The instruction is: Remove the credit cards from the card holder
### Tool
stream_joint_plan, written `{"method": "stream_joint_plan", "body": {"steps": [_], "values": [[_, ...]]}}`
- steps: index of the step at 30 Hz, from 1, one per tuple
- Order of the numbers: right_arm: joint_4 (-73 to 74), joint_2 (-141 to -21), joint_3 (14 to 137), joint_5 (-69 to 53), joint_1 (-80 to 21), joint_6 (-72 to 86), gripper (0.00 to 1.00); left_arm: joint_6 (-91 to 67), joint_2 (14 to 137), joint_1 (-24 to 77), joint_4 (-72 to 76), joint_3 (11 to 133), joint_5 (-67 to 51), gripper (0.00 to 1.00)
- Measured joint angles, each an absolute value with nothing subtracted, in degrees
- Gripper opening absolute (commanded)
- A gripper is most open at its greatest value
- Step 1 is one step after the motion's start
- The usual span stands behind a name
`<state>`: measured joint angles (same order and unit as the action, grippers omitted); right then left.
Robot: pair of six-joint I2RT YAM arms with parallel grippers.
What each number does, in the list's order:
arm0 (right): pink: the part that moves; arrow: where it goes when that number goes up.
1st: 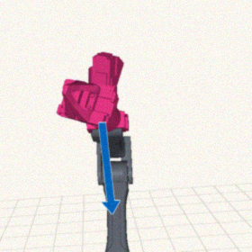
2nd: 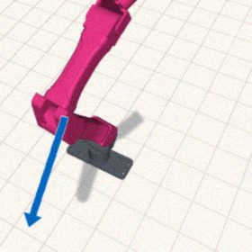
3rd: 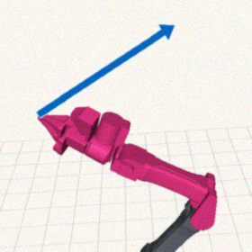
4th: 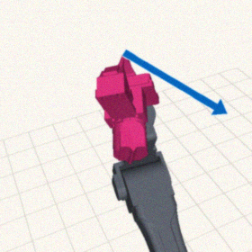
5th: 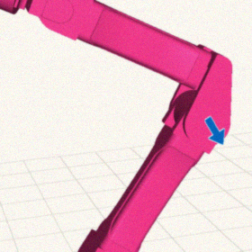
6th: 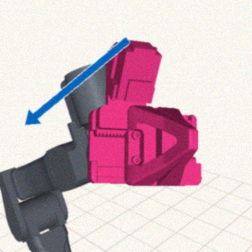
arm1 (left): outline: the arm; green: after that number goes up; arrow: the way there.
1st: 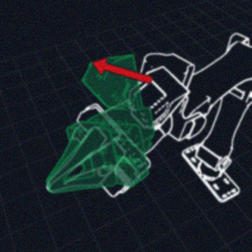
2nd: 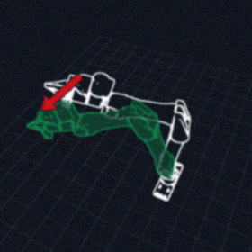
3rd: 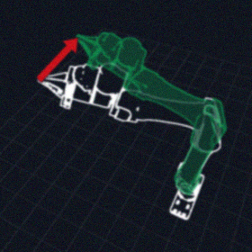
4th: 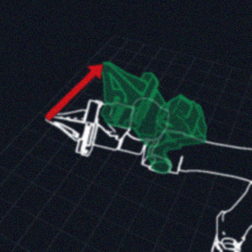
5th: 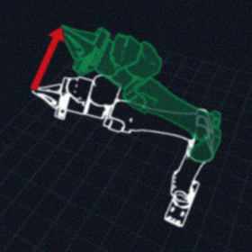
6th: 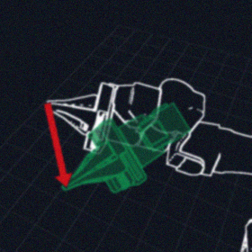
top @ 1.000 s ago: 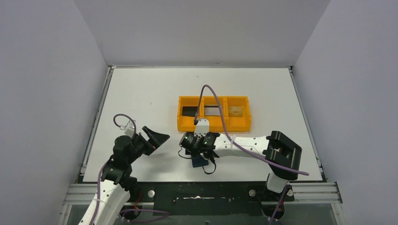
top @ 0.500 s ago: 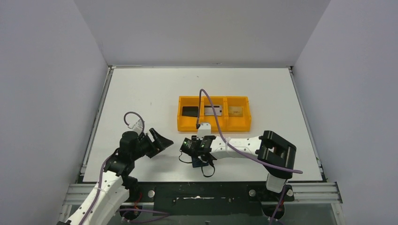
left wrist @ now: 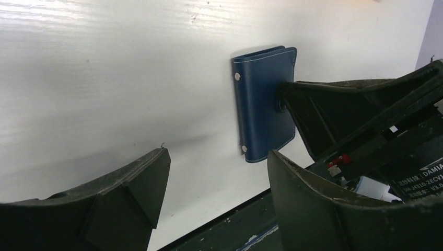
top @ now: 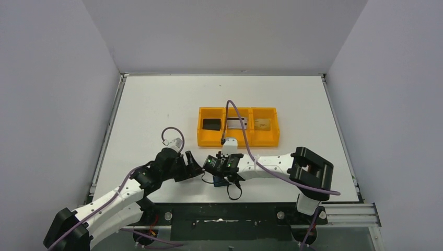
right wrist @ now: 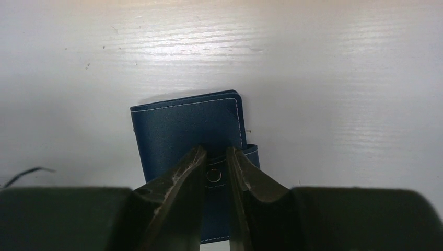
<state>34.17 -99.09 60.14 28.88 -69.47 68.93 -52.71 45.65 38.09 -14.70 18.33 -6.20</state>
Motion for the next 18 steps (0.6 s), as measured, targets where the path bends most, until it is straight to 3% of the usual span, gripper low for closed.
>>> {"method": "stream_joint_plan", "body": {"steps": [6, 11, 15, 18], "values": [[28.82, -96.90, 56.53, 28.99, -69.47, 69.17, 0.05, -54.61, 50.33, 41.15, -9.54, 18.33, -4.08, 0.63], [25.10, -95.74, 54.26, 28.71, -69.45, 69.25, 0.00, -55.55, 54.22, 43.57, -6.04, 18.33, -2.94, 0.63], [22.70, -95.04, 53.12, 27.62, -69.45, 69.45, 0.16, -56.42, 57.19, 45.32, -3.40, 18.33, -2.22, 0.63], [22.65, -94.98, 53.21, 27.44, -69.47, 69.56, 0.28, -56.82, 58.83, 46.17, -2.96, 18.33, -1.21, 0.56]]}}
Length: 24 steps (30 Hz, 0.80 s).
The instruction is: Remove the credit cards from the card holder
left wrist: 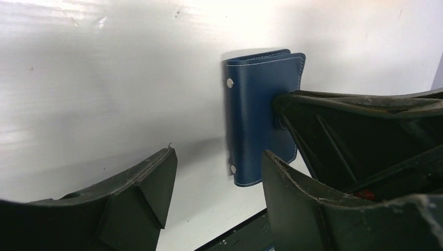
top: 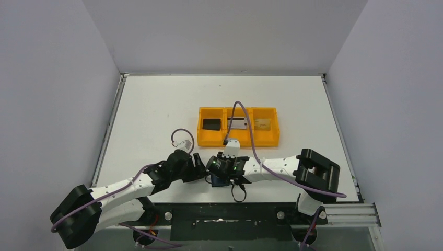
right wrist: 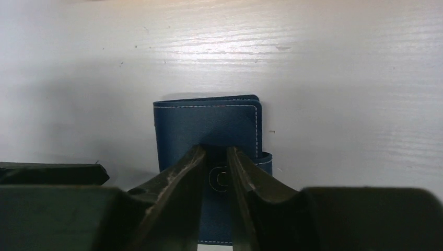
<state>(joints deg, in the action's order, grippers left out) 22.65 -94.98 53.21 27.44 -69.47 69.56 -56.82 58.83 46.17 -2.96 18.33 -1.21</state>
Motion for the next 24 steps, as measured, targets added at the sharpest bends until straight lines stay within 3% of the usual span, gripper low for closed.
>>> {"method": "stream_joint_plan", "body": {"steps": [15, 21, 24], "values": [[32.42, -95.83, 58.65, 26.20, -71.90, 69.76, 0.42, -58.46, 58.85, 46.46, 0.05, 17.89, 1.54, 0.54], [36.14, -98.54, 60.82, 27.44, -72.82, 73.06, 0.38, -58.41, 59.31, 46.46, 0.71, 17.26, 1.26, 0.54], [36.80, -98.94, 60.95, 28.03, -72.82, 74.08, 0.29, -58.35, 60.14, 46.46, 1.56, 17.02, 0.75, 0.54]]}}
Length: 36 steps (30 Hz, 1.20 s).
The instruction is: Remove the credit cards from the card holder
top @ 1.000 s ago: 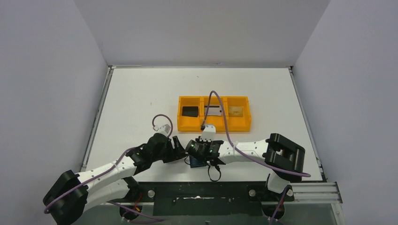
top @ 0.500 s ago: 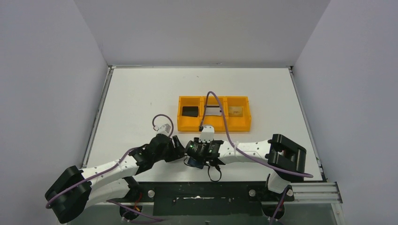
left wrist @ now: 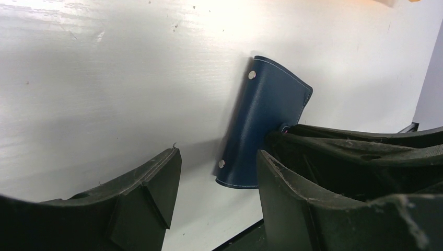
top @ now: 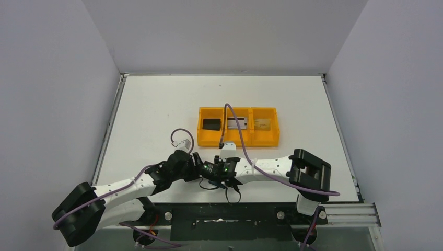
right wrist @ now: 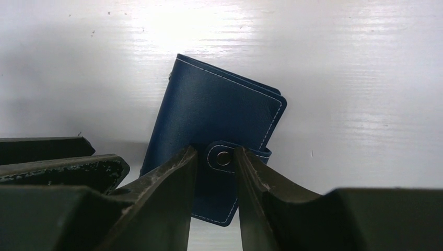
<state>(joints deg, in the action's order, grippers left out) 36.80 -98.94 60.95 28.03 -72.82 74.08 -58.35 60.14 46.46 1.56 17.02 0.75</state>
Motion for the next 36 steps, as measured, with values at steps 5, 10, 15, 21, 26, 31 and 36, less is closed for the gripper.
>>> {"method": "stream_joint_plan", "body": {"steps": [5, 10, 15, 21, 26, 31, 36], "values": [[37.95, -99.24, 61.08, 29.08, -72.84, 75.18, 0.14, -58.04, 62.43, 46.46, 3.57, 17.02, -0.91, 0.54], [37.06, -98.80, 60.18, 29.63, -72.90, 75.61, 0.01, -57.69, 64.55, 46.48, 5.69, 17.02, -2.92, 0.54], [32.34, -96.07, 56.31, 29.58, -72.90, 74.37, 0.00, -56.88, 66.37, 47.18, 7.99, 17.19, -4.38, 0.54], [23.49, -91.15, 49.47, 28.88, -72.88, 70.89, 0.00, -55.24, 69.65, 48.21, 8.40, 19.16, -5.15, 0.43], [16.45, -86.94, 44.38, 26.96, -72.36, 67.55, 0.00, -54.61, 70.83, 48.95, 7.05, 20.21, -4.54, 0.35], [9.65, -83.00, 40.32, 24.99, -71.85, 65.14, 0.00, -54.28, 71.37, 49.82, 6.02, 20.62, -3.55, 0.25], [6.90, -80.25, 37.95, 23.94, -71.22, 64.90, 0.02, -54.43, 71.46, 50.50, 5.80, 20.62, -2.59, 0.18]]}}
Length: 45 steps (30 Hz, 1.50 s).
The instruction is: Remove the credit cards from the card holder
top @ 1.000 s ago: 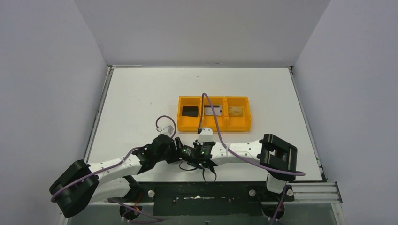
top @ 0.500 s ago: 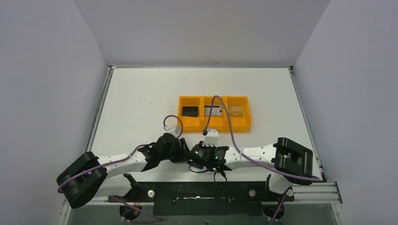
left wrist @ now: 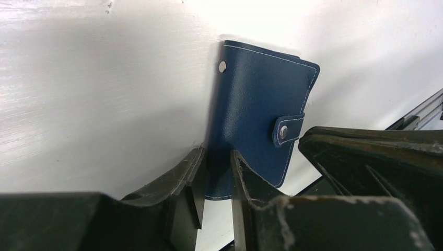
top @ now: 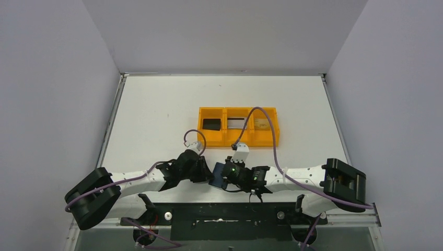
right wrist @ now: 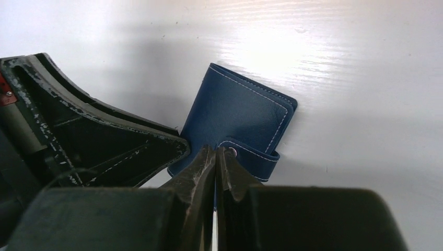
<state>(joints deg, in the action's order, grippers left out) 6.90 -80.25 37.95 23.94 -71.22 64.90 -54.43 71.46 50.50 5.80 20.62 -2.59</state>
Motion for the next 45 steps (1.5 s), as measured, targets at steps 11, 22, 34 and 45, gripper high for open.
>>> {"method": "stream_joint_plan", "body": {"steps": [11, 22, 34, 45], "values": [[23.44, -89.86, 51.77, 27.40, -72.95, 67.68, 0.42, -55.31, 70.78, 50.94, 5.76, 20.23, -1.48, 0.10], [33.89, -97.43, 58.43, 30.28, -74.26, 72.73, 0.35, -56.69, 69.58, 51.31, 6.90, 18.85, -1.37, 0.07], [38.65, -98.45, 60.25, 32.67, -74.35, 76.20, 0.00, -56.82, 69.54, 51.31, 7.20, 18.68, -1.32, 0.01], [26.44, -84.09, 45.10, 29.04, -71.85, 74.02, 0.00, -59.05, 68.79, 51.66, 7.20, 17.80, 0.56, 0.00]]}}
